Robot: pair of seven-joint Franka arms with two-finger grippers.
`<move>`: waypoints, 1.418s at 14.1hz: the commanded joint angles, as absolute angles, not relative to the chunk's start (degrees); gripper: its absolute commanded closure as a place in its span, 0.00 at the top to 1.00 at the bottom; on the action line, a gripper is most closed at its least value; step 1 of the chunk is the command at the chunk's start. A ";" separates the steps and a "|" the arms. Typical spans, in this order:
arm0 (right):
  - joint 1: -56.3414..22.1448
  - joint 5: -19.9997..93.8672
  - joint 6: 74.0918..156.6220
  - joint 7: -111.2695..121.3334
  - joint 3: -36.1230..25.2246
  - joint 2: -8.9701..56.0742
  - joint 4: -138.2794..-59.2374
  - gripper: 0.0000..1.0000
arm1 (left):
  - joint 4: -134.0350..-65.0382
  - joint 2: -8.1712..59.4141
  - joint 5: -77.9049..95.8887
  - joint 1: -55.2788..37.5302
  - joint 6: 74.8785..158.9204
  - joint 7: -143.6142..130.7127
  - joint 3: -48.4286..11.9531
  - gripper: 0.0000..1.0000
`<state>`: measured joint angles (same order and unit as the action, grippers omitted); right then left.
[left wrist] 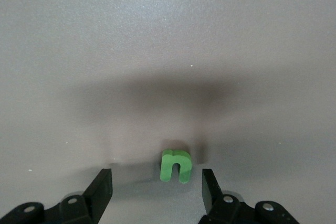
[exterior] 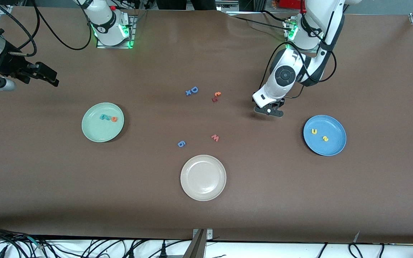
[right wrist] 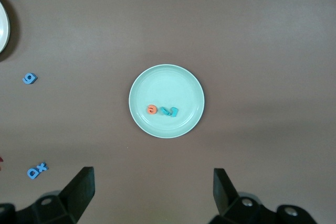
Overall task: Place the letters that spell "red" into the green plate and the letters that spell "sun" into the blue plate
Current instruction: 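Lower the left gripper onto the green n and close on it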
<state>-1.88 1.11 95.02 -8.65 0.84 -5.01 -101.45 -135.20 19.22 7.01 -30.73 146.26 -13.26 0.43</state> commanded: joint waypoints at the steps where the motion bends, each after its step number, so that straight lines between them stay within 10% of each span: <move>1: -0.70 1.76 93.78 -7.91 1.67 -4.39 -99.84 1.00 | -135.26 18.63 6.06 -31.20 146.51 -15.55 0.88 0.76; 20: -0.88 0.00 93.78 -7.91 1.84 -4.39 -100.02 1.00 | -134.30 20.57 6.06 -32.34 148.89 -13.62 -0.70 0.65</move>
